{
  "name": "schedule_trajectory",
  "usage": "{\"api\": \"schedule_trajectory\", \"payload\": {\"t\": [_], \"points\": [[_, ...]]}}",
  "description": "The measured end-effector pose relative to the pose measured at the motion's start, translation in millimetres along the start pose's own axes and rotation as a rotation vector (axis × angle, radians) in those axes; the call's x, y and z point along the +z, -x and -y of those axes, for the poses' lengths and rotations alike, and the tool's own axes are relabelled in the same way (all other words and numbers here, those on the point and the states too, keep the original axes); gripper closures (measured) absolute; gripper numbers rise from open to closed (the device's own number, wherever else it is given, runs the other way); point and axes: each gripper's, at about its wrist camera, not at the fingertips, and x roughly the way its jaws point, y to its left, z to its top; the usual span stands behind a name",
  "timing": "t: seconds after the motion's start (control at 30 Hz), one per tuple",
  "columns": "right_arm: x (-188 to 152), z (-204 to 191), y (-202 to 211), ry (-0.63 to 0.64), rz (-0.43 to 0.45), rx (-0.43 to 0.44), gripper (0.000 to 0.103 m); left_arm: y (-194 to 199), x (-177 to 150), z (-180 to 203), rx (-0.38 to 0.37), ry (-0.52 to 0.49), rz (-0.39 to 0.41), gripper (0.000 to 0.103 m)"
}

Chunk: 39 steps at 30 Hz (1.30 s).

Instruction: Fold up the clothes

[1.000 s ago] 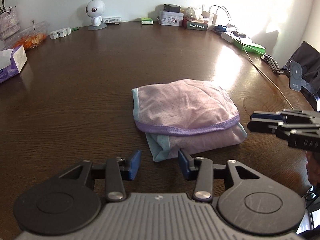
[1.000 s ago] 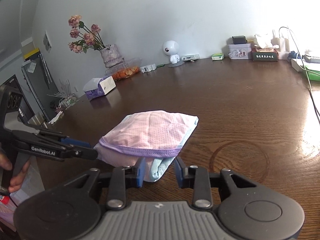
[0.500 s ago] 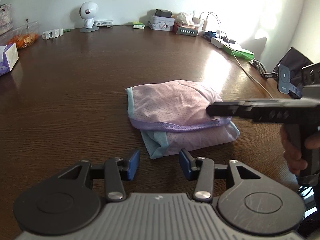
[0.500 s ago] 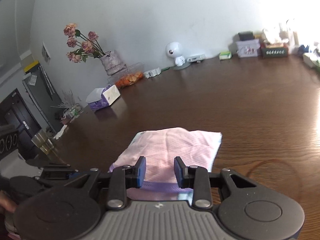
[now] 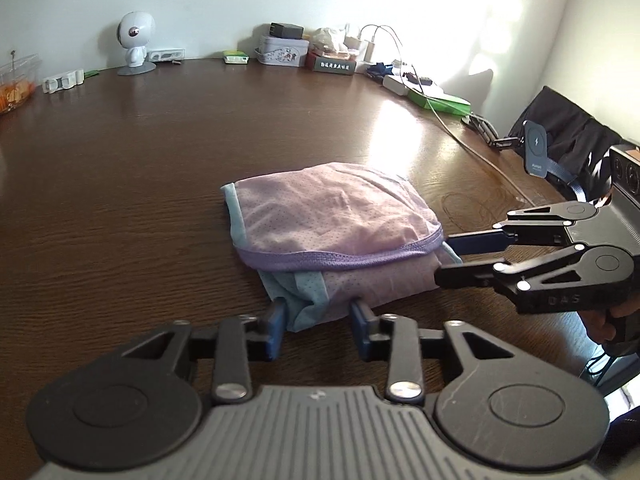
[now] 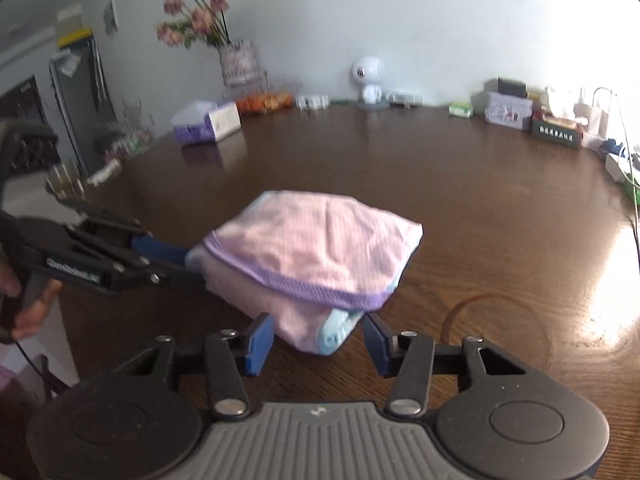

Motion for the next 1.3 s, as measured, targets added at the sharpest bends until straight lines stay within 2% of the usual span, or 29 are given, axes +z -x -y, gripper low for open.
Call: {"api": "schedule_trajectory", "payload": {"t": [0.03,0.1,0.23,0.47,0.7,0.83,1.0,1.17,1.3], "points": [[1.0,-0.7,-1.8,0.007,0.006,-0.003,0.074,-3.1,3.3,-1.1,0.007,0.001,-0.002,0.088],[5.7,-3.1,-7.7,0.011,-0.004,-0.002,0.091,-10.9,13.1,-3.6,0.007,0.004,-0.013,0.091],[18.5,-4.0,-21.0,0.0,-0.021,-0.038,0.097,-31.8,36.9,-6.9,0.02,-0.009,-0.02,0.092],[49.0,32.4,-38.2,-0.097,-0.041,-0.148,0.098,-81.0,85.4,-6.6,0.008,-0.019,-0.036,0.093],[73.9,83.9,-62.8,-0.182,-0.049,-0.205,0.098,-129.5,125.2,-5.1,-0.002,-0.002,-0.003,0.093],[98.2,121.8,-80.7,-0.215,-0.054,-0.241,0.098,-164.0,157.9,-0.4,0.018,-0.02,0.017,0.092],[135.0,176.7,-116.6,-0.241,-0.049,-0.28,0.098,-209.4,205.8,0.4,0.044,-0.04,0.036,0.092],[171.8,222.7,-153.9,-0.273,-0.028,-0.306,0.098,-254.5,255.6,-17.1,0.059,-0.006,0.042,0.093],[197.5,256.1,-180.6,-0.296,-0.011,-0.312,0.098,-274.6,279.0,-31.1,0.08,0.0,0.043,0.093]]}}
